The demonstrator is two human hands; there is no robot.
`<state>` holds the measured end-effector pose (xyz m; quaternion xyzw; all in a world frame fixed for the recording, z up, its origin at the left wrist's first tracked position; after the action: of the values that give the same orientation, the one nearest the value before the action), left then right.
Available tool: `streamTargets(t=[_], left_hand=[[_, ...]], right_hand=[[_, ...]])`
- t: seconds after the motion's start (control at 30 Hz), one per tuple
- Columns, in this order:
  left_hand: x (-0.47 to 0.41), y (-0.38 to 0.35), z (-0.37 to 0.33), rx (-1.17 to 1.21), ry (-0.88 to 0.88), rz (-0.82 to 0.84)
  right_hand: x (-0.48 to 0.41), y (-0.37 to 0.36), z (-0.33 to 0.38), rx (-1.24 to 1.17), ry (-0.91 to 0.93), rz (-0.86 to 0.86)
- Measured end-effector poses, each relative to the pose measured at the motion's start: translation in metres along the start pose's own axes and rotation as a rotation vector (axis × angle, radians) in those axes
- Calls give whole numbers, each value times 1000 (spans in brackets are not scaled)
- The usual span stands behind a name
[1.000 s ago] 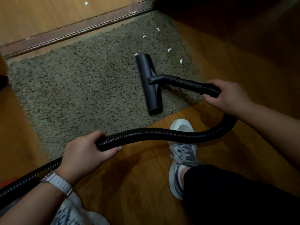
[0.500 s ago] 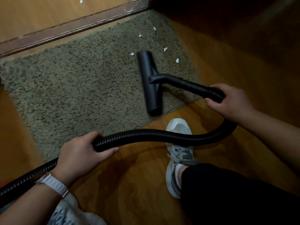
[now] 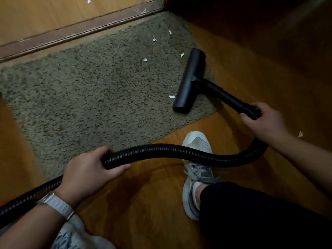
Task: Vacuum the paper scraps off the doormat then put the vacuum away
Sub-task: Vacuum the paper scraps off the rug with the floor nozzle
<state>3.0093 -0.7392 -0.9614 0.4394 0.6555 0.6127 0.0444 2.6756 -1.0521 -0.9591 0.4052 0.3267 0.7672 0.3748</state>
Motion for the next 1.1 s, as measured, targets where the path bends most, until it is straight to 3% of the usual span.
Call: streamTargets(t=[0.27,0.6,0.93,1.1], left_hand=[[-1,0,0,-11,-16,-45],[1,-1,0,-7,-5,-13],[-1,-2,1,13,-9,-33],[-3,-6,5,21,15,-33]], right_hand=[[-3,-13,32,160,251,154],[10,4,-2,25,-27,-92],[-10,-7,14,15,79,67],[-5,-1,2,10,-10,-28]])
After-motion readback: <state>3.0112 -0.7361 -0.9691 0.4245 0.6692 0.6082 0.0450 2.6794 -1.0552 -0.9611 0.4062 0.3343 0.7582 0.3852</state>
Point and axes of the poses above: each hand's wrist, its own x-axis away from the middle knuckle, its own y-axis out of the back of the hand, z = x × y, the point moved 3 cm from there along -x, towards the middle knuckle, and after that the axes turned 14 degrees about y, right-handed, at the moved point
